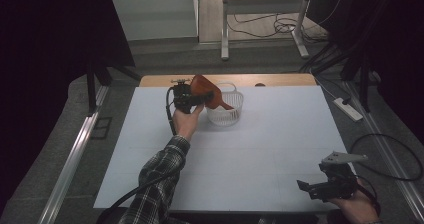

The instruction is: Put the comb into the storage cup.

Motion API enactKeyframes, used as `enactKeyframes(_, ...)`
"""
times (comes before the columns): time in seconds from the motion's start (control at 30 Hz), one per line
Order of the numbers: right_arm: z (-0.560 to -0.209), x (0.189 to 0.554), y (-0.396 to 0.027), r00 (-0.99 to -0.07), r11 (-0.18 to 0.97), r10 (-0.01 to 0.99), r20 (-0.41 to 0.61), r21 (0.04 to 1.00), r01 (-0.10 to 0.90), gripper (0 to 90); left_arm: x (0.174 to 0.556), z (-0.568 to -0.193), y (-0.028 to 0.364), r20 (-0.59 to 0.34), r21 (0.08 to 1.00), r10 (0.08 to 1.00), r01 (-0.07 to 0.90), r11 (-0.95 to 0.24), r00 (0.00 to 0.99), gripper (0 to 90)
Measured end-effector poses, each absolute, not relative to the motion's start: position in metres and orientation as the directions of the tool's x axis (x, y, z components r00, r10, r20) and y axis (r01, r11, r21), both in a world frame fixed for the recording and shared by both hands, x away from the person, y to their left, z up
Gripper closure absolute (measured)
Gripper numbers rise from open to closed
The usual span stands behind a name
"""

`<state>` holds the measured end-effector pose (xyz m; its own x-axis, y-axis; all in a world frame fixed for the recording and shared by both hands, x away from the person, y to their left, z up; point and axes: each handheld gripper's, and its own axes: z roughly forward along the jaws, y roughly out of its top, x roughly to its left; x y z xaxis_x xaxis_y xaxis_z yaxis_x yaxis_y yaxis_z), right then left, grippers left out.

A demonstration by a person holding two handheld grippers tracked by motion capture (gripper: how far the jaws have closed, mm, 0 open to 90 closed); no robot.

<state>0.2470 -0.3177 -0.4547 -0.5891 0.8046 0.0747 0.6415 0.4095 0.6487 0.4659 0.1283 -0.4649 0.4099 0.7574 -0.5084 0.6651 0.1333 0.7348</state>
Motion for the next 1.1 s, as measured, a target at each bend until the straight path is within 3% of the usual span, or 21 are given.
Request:
enactKeyframes(0.27, -0.455, 0.247, -0.318, -0.588, 0.41, 0.805, 0.074, 0.647, 0.642, 0.5, 0.466, -0.464, 0.13, -0.507, 0.73, 0.76, 0.672, 0.127, 0.408, 31.7)
enactKeyframes(1.1, -0.455, 0.247, -0.318, -0.586, 0.408, 0.807, 0.071, 0.649, 0.642, 0.3, 0.462, -0.456, 0.139, -0.437, 0.753, 0.77, 0.658, 0.03, 0.466, 11.6)
